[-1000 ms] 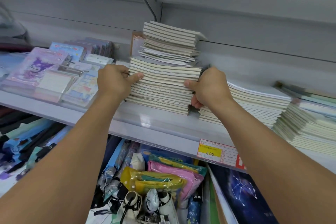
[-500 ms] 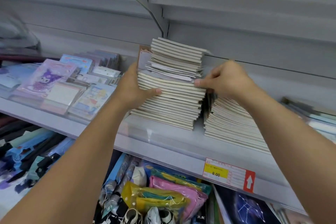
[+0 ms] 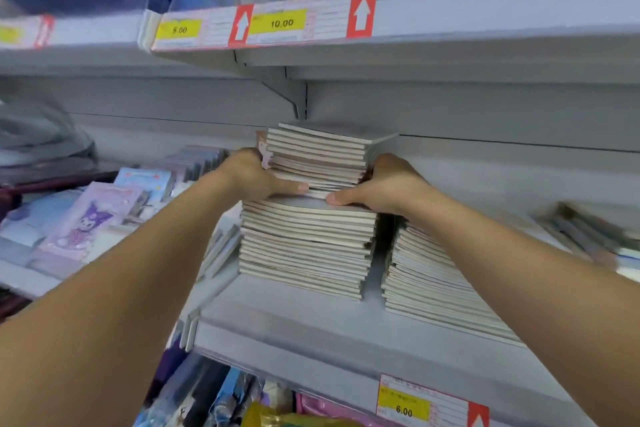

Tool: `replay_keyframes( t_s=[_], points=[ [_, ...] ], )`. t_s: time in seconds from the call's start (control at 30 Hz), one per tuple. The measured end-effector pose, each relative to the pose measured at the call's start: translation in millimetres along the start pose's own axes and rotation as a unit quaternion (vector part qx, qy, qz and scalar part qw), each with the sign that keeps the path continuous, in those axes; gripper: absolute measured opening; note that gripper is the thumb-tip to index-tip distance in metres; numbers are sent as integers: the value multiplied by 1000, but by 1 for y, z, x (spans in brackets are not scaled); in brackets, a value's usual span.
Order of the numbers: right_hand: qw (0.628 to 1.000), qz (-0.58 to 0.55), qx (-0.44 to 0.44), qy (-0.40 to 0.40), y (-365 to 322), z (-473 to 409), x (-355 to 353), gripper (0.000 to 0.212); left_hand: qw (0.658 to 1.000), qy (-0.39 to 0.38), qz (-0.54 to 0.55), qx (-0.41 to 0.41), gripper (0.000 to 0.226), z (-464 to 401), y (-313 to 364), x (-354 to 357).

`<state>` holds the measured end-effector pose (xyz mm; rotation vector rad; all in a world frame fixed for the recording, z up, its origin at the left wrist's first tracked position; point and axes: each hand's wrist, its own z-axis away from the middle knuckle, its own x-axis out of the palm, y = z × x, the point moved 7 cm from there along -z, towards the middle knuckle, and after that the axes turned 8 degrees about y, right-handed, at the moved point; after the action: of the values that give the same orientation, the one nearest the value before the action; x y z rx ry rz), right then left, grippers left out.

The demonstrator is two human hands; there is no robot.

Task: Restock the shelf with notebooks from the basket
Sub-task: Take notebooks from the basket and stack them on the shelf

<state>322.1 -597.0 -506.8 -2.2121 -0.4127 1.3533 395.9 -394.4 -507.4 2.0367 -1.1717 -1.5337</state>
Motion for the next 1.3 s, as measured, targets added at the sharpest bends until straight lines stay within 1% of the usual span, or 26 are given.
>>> replay_keyframes(
  t_s=[0.13, 0.17, 0.27, 0.37, 0.43, 0.47, 0.53, 0.57, 0.6, 0.63, 0.67, 0.7, 0.73, 0.77, 0.8, 0.83, 0.87, 0.9, 0.93, 0.97, 1.0, 1.07, 1.13, 1.17, 1.23, 1.3],
  points=[
    [999, -35, -13, 10, 7, -3, -4, 41, 998, 40, -52, -1, 74, -5, -3, 4],
    [999, -28, -17, 12, 8, -2, -4, 40, 998, 45, -49, -10, 74, -6, -3, 3],
    [999, -27, -38, 24, 11, 1, 0, 36, 998, 36, 27, -39, 73, -8, -3, 0],
    [996, -82, -38, 20, 18, 7, -3, 49, 995, 61, 59, -44, 69, -4, -3, -1],
    [992, -121, -37, 8, 23, 12, -3, 42, 993, 72, 86, -38, 61, -2, -1, 3],
    [991, -130, -42, 5, 24, 15, -1, 36, 994, 75, 72, -27, 56, -2, 2, 5],
    [992, -108, -64, 0, 22, 19, 0, 27, 997, 78, -2, 5, 51, -2, 10, 6],
    [993, -96, -69, -14, 20, 20, -1, 30, 996, 77, -31, 20, 48, -2, 13, 6],
    [993, -98, -59, -34, 18, 20, -3, 39, 997, 64, -44, 24, 47, -1, 14, 8],
    [991, -124, -30, -50, 19, 17, -9, 52, 998, 37, -39, 20, 51, 0, 14, 10],
    [984, -170, 7, -56, 20, 12, -18, 66, 1000, -3, -13, 4, 63, 1, 13, 12],
    [968, -241, 50, -53, 22, 5, -28, 75, 998, -43, 28, -23, 80, 3, 13, 14],
    [936, -335, 102, -40, 27, -4, -35, 73, 992, -68, 83, -59, 98, 5, 14, 15],
    [891, -426, 154, -18, 33, -13, -40, 66, 980, -66, 161, -101, 112, 4, 18, 15],
    [852, -485, 196, 2, 39, -22, -42, 66, 955, -29, 251, -153, 119, 1, 18, 15],
    [824, -522, 219, -6, 41, -29, -37, 70, 923, 33, 329, -197, 114, -1, 19, 16],
    [807, -546, 221, -33, 39, -36, -28, 79, 892, 110, 381, -215, 97, -5, 20, 19],
    [794, -565, 217, -56, 38, -44, -18, 89, 884, 187, 372, -214, 77, -3, 21, 21],
    [787, -571, 226, -59, 38, -51, -7, 93, 894, 254, 312, -197, 70, -1, 25, 24],
    [785, -567, 243, -47, 41, -58, 1, 92, 894, 315, 270, -169, 76, 4, 29, 24],
    [790, -556, 258, -37, 42, -63, 7, 91, 885, 355, 252, -163, 85, 5, 28, 22],
    [803, -532, 267, -42, 35, -71, 17, 99, 860, 388, 266, -197, 99, -2, 23, 17],
    [812, -520, 263, -32, 26, -74, 21, 100, 849, 367, 300, -234, 115, -11, 17, 14],
    [808, -525, 267, -19, 23, -74, 22, 99, 839, 356, 324, -254, 117, -14, 15, 14],
    [800, -531, 279, -3, 26, -75, 20, 102, 823, 368, 338, -269, 114, -14, 13, 17],
    [791, -543, 281, -9, 30, -78, 14, 110, 834, 381, 311, -250, 109, -12, 14, 19]
  ],
)
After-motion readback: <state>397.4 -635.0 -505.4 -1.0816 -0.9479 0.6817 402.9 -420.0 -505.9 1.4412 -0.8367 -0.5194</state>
